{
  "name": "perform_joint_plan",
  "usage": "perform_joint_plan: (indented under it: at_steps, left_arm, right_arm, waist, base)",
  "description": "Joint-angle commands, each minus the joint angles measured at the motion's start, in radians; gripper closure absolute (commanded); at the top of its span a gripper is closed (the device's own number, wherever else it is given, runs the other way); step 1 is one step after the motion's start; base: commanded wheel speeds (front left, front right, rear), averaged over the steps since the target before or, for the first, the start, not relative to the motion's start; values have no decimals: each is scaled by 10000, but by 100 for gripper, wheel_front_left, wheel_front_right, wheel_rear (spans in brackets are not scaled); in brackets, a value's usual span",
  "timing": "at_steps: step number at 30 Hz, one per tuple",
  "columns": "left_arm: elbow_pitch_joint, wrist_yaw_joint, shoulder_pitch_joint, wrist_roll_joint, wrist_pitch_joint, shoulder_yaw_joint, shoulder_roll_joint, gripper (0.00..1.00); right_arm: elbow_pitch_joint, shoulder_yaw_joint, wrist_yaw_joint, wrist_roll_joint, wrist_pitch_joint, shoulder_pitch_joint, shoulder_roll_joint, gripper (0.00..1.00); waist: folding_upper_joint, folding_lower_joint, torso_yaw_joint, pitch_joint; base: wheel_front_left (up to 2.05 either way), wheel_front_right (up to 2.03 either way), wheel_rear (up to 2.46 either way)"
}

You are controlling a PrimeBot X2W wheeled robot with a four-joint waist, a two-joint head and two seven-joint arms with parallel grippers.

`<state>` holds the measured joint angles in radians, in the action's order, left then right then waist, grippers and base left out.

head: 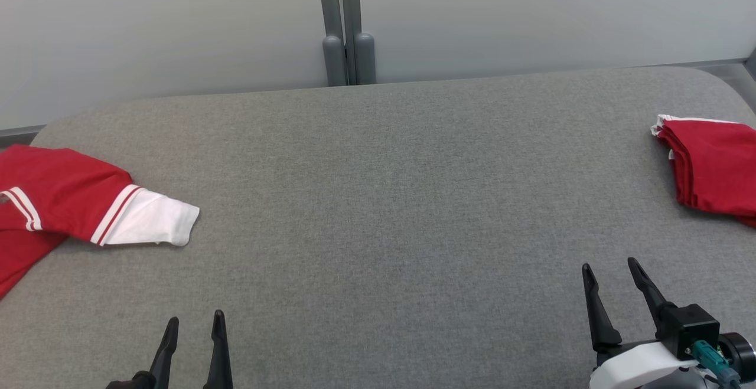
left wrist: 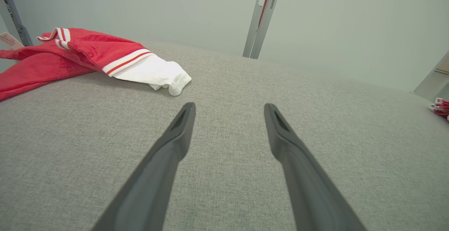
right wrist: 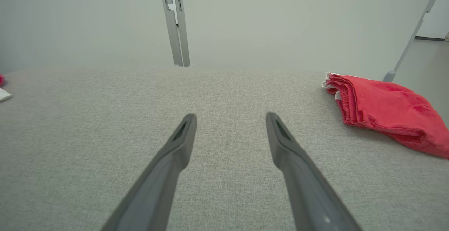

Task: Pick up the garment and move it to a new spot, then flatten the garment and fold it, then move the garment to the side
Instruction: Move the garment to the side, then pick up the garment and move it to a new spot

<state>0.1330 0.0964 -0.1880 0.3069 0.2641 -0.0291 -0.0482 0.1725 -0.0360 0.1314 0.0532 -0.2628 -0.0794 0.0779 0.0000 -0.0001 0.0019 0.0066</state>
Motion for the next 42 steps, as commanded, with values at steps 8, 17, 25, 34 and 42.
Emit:
perform_joint_plan:
  at_steps: [8, 17, 25, 34, 42]
  left_arm:
    - [-25, 56, 245, -26, 1, -2, -45, 0]
    - [38, 14, 91, -172, 3, 101, -42, 0]
    - [18, 61, -277, 189, 1, 696, -36, 0]
    - [-131, 184, 1035, 654, 1, 538, -36, 0]
    - [2046, 339, 5094, 1665, -14, -852, -28, 0]
  right_arm:
    - [-215, -83, -15, -89, -26, -220, -63, 0]
    - [-259, 158, -15, 77, -26, -328, -150, 0]
    - [-152, 765, -15, 237, -25, 100, -172, 0]
    - [-264, 875, -15, 221, -25, 597, 319, 0]
    - [-910, 707, -15, 290, -25, 2190, 1676, 0]
  waist:
    - [0, 1, 457, -11]
    - [0, 1, 2937, -162]
    - [0, 1, 4426, -12]
    - [0, 1, 3804, 1527]
    - [0, 1, 2882, 4915]
  base:
    - [0, 0, 0]
    - [0, 0, 0]
    - [0, 0, 0]
    - [0, 0, 0]
    - [0, 0, 0]
